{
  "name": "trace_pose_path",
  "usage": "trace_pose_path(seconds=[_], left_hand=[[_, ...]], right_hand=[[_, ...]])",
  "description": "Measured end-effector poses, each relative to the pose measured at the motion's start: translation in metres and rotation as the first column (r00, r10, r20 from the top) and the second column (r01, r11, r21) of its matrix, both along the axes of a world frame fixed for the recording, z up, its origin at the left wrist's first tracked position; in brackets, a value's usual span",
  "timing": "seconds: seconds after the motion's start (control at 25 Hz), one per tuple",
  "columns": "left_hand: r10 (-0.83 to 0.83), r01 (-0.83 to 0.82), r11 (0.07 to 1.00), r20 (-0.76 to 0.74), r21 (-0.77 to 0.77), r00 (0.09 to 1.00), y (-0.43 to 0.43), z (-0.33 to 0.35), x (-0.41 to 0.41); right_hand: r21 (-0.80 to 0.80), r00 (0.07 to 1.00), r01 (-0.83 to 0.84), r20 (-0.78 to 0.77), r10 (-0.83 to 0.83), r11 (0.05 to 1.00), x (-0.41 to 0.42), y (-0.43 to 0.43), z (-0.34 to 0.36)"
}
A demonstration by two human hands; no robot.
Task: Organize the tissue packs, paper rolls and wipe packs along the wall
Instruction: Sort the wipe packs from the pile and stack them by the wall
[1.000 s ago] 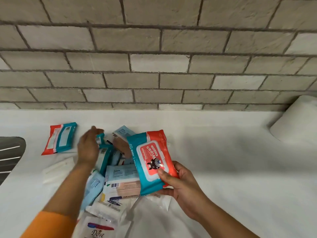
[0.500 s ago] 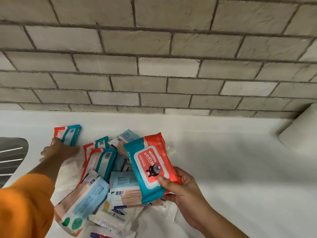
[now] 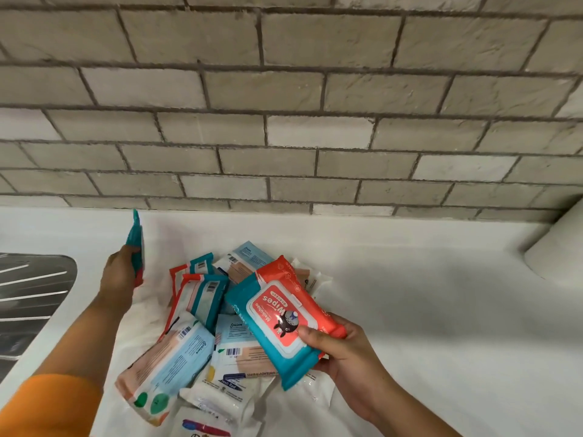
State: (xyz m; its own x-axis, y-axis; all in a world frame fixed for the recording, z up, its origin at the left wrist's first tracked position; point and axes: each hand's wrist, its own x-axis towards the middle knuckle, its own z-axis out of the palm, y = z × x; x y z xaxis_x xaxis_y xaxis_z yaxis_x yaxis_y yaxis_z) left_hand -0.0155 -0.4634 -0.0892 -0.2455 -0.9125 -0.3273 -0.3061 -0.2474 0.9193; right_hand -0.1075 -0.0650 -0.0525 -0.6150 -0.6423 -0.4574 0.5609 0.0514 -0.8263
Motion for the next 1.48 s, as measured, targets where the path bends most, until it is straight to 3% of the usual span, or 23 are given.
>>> trace_pose_path(seconds=[0.08, 0.2, 0.28, 0.32, 0.4, 0.52, 0.6, 0.64, 0.72, 0.84, 0.92, 1.04, 1.24, 1.36, 1.48], left_hand=[[-0.027, 0.067, 0.993, -0.382, 0.092, 0.924, 0.036, 0.02, 0.007], [-0.081, 0.325, 0.929, -0.759, 0.177, 0.646, 0.096, 0.034, 0.024], [-0.018, 0.524, 0.799, -0.86, 0.294, 0.509, 0.14, 0.03, 0.035], [-0.015, 0.596, 0.734, -0.869, 0.327, 0.495, 0.16, 0.031, 0.038], [-0.03, 0.594, 0.726, -0.846, 0.348, 0.532, 0.196, 0.025, 0.038], [-0.016, 0.711, 0.628, -0.907, 0.318, 0.42, 0.259, 0.014, 0.035], [-0.021, 0.684, 0.653, -0.894, 0.326, 0.447, 0.296, 0.02, 0.03], [-0.024, 0.632, 0.691, -0.863, 0.351, 0.505, 0.314, 0.026, 0.025], [0.022, 0.453, 0.749, -0.703, 0.482, 0.711, 0.338, 0.037, 0.017], [0.048, 0.328, 0.822, -0.63, 0.466, 0.775, 0.371, 0.042, 0.005], [0.075, 0.235, 0.85, -0.549, 0.472, 0.833, 0.389, 0.044, -0.004], [0.045, 0.218, 0.873, -0.516, 0.437, 0.855, 0.412, 0.048, -0.017], [0.037, 0.207, 0.878, -0.492, 0.432, 0.87, 0.45, 0.05, -0.04], [0.068, 0.199, 0.858, -0.489, 0.474, 0.87, 0.467, 0.047, -0.05], [0.1, 0.166, 0.851, -0.465, 0.498, 0.88, 0.479, 0.047, -0.058]], right_hand=[[-0.052, 0.996, 0.002, 0.094, 0.003, 0.999, -0.001, 0.006, 0.0], [-0.096, 0.959, -0.011, 0.279, 0.038, 0.995, -0.005, 0.02, 0.002], [-0.069, 0.929, -0.014, 0.367, 0.039, 0.997, -0.006, 0.035, 0.0], [-0.058, 0.915, -0.013, 0.401, 0.036, 0.998, -0.006, 0.044, -0.003], [-0.059, 0.892, 0.0, 0.451, 0.027, 0.998, -0.005, 0.065, -0.01], [-0.081, 0.861, 0.042, 0.508, 0.006, 0.996, -0.007, 0.098, -0.02], [-0.117, 0.857, 0.063, 0.515, 0.007, 0.991, -0.013, 0.123, -0.028], [-0.118, 0.872, 0.075, 0.49, -0.008, 0.99, -0.018, 0.136, -0.031], [-0.145, 0.893, 0.113, 0.448, -0.037, 0.983, -0.03, 0.16, -0.036], [-0.137, 0.935, 0.1, 0.352, -0.046, 0.986, -0.05, 0.193, -0.038], [-0.039, 0.972, 0.051, 0.23, -0.041, 0.998, -0.068, 0.216, -0.043], [0.076, 0.989, 0.092, 0.11, -0.1, 0.993, -0.104, 0.248, -0.057], [0.064, 0.868, 0.428, 0.25, -0.43, 0.902, -0.188, 0.284, -0.084], [-0.001, 0.843, 0.489, 0.255, -0.473, 0.872, -0.238, 0.287, -0.094], [0.067, 0.871, 0.471, 0.124, -0.476, 0.88, -0.271, 0.277, -0.099]])
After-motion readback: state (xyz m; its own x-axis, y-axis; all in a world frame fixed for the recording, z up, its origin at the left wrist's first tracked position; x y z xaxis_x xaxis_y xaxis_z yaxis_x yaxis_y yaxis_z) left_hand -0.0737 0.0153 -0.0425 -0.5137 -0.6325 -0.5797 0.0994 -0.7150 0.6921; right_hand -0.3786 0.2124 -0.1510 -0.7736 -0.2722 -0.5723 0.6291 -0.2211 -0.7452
